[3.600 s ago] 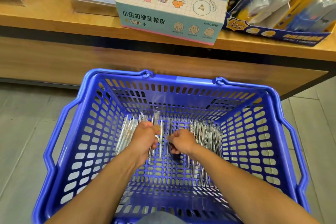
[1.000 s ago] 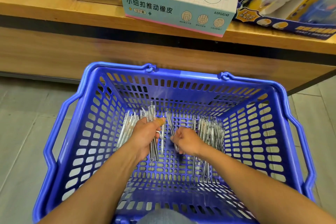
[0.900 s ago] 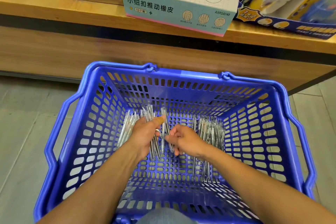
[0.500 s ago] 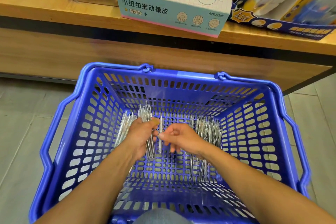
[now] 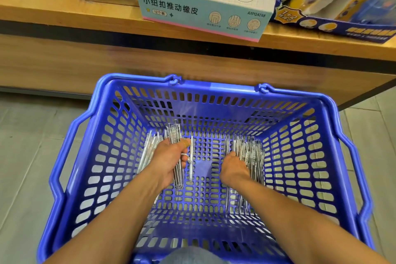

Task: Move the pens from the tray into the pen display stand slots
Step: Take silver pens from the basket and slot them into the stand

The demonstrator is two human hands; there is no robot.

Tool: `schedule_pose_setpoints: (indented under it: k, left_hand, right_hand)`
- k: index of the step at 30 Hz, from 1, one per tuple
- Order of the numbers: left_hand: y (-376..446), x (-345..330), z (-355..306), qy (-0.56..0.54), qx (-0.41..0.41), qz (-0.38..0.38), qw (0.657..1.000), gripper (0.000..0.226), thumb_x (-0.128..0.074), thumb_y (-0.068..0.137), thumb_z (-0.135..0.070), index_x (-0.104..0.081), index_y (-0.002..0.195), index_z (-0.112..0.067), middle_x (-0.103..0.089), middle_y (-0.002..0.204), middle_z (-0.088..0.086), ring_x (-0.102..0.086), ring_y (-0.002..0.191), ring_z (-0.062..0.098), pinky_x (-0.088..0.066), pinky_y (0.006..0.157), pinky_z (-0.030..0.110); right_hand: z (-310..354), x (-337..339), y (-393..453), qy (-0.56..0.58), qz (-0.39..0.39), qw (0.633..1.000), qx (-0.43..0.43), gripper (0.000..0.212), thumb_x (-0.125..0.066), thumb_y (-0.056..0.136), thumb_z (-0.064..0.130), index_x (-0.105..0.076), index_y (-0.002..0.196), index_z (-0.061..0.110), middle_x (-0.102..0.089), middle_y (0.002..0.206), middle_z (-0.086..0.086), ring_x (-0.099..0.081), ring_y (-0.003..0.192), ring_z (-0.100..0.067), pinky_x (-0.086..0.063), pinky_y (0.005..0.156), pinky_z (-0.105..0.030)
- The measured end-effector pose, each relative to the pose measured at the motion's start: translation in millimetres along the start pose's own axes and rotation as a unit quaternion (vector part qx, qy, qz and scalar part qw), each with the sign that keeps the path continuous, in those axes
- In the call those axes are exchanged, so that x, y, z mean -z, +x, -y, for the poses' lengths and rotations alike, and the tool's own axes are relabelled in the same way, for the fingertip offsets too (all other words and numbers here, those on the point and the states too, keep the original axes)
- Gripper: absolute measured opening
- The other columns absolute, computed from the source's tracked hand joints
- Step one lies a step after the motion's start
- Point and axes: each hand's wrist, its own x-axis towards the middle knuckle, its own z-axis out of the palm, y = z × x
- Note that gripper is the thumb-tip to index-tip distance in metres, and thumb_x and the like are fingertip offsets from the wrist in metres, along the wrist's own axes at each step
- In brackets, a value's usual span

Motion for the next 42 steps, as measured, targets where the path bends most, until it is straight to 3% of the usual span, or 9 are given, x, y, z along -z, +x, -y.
schedule_pose_setpoints:
  k: [2,10,15,22,25,31,36,38,42]
  left_hand:
    - [0,0,1,0.003,-0.002,-0.001,1.0,0.009,-0.066,0.093,-0.014,-0.058,0.095,-0.01,-0.054,0.066,0.0,-0.048,0.049,0.009,-0.044,0.047,0.024]
    - [-2,0,1,0.021,-0.008,-0.001,1.0,0.011,-0.066,0.093,-0.013,-0.058,0.099,-0.008,-0.054,0.069,0.001,-0.048,0.047,0.008,-0.044,0.044,0.022]
    - [-3,0,0,0.03,-0.009,-0.001,1.0,0.013,-0.066,0.093,-0.013,-0.058,0.102,-0.007,-0.054,0.068,0.001,-0.047,0.048,0.008,-0.043,0.044,0.022]
    - [0,0,0,0.036,-0.005,-0.005,0.999,0.016,-0.065,0.093,-0.013,-0.059,0.106,-0.006,-0.054,0.069,0.001,-0.048,0.047,0.007,-0.043,0.044,0.022]
    - [1,0,1,0.028,-0.001,-0.006,1.0,0.016,-0.067,0.092,-0.013,-0.059,0.105,-0.006,-0.054,0.067,0.0,-0.048,0.045,0.006,-0.043,0.043,0.021]
    - [-4,-2,0,0.033,0.001,0.003,0.999,0.035,-0.082,0.077,-0.029,-0.056,0.096,-0.013,-0.057,0.076,0.0,-0.051,0.058,0.012,-0.048,0.051,0.027]
    - [-4,0,-1,0.036,0.034,0.029,0.998,0.093,-0.088,0.067,-0.029,-0.039,0.142,-0.006,-0.062,0.121,0.013,-0.065,0.098,0.03,-0.059,0.07,0.038]
    - [0,0,1,0.052,0.029,0.007,0.998,0.084,-0.084,0.075,-0.021,-0.038,0.143,-0.005,-0.062,0.12,0.013,-0.064,0.101,0.029,-0.058,0.077,0.041]
    - [2,-1,2,0.02,0.021,-0.011,1.0,0.014,-0.065,0.091,-0.008,-0.057,0.103,-0.005,-0.056,0.068,0.006,-0.053,0.057,0.018,-0.05,0.058,0.035]
  right_hand:
    - [1,-5,0,0.001,0.0,1.0,-0.005,0.079,-0.057,0.087,-0.004,-0.01,0.15,-0.003,-0.057,0.122,-0.015,-0.059,0.11,-0.028,-0.045,0.071,-0.025]
    - [-2,0,-1,0.007,-0.02,1.0,-0.017,0.057,-0.06,0.091,0.02,-0.034,0.137,-0.002,-0.061,0.116,-0.012,-0.064,0.104,-0.029,-0.057,0.079,-0.034]
    - [4,-5,10,-0.054,-0.029,0.998,-0.009,0.073,-0.053,0.096,0.028,-0.014,0.15,-0.003,-0.055,0.132,-0.013,-0.06,0.114,-0.029,-0.054,0.078,-0.035]
    - [-1,12,9,-0.045,-0.026,0.998,-0.026,0.024,-0.052,0.096,0.021,-0.058,0.113,0.004,-0.061,0.09,-0.007,-0.062,0.077,-0.022,-0.048,0.057,-0.028]
    - [-5,29,-4,0.098,0.042,0.994,0.038,0.019,-0.05,0.1,0.019,-0.06,0.091,0.005,-0.063,0.076,-0.007,-0.06,0.056,-0.015,-0.053,0.051,-0.025]
    - [18,37,-68,0.326,0.191,0.893,0.243,0.026,-0.057,0.096,0.036,-0.053,0.083,0.015,-0.07,0.07,-0.007,-0.059,0.043,-0.009,-0.043,0.043,-0.015]
    - [40,35,-81,0.318,0.138,0.886,0.307,0.03,-0.061,0.092,0.041,-0.051,0.081,0.015,-0.064,0.053,0.004,-0.059,0.043,-0.006,-0.04,0.044,-0.012]
    - [41,38,-80,0.35,0.185,0.862,0.316,0.031,-0.065,0.089,0.043,-0.055,0.084,0.014,-0.067,0.06,0.003,-0.059,0.044,-0.007,-0.041,0.043,-0.014]
    - [33,41,-64,0.497,0.267,0.797,0.216,0.03,-0.063,0.089,0.044,-0.065,0.091,0.015,-0.07,0.07,-0.003,-0.061,0.049,-0.012,-0.042,0.042,-0.018]
